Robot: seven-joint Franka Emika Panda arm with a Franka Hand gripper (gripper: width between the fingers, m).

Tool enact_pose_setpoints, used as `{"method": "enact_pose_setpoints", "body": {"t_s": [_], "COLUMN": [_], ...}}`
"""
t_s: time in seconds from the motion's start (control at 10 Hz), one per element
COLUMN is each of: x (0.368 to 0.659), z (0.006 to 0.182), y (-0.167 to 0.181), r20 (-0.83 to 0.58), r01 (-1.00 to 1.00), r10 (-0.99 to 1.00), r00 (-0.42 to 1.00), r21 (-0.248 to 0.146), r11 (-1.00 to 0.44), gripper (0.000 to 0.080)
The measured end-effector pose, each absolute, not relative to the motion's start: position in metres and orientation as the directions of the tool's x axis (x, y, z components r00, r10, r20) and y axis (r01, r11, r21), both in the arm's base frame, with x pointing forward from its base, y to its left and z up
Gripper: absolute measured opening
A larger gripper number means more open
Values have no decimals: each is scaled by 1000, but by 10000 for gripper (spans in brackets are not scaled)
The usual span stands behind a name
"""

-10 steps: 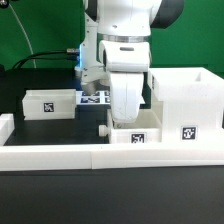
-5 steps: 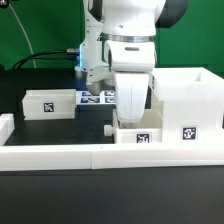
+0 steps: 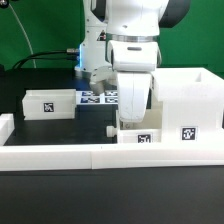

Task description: Assemble drawer

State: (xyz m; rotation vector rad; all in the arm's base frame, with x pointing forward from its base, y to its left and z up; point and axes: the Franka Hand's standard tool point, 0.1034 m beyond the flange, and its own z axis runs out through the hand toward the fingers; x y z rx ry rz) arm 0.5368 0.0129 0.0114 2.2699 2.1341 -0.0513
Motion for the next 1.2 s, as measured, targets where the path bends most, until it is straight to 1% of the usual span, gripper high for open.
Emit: {"method": "enact_pose_setpoints", "body": {"t_s": [0.1,0.2,0.3,0.4,0.5,0.6,0.8,0.9,1.0,1.2], "x": [535,536,536,536,538,539,544,549,551,547], "z": [13,17,22,27,32,40,59,68,70,65], "y": [13,14,14,14,13,11,0,-12,-29,-51], "r20": [-42,-43,-45,-48,-48,-51,-58,-61,-60,-56], "r01": [998,997,997,997,997,997,996,998,1000,1000], "r10": [997,997,996,996,996,995,995,996,998,998], "r00": [65,72,75,78,79,82,84,65,30,13], "r21": [-4,-5,-10,-14,-10,-9,-4,5,11,-1], "r11": [-65,-72,-76,-79,-80,-83,-84,-65,-29,-13], "gripper": [247,247,430,561,561,634,645,648,648,648]}}
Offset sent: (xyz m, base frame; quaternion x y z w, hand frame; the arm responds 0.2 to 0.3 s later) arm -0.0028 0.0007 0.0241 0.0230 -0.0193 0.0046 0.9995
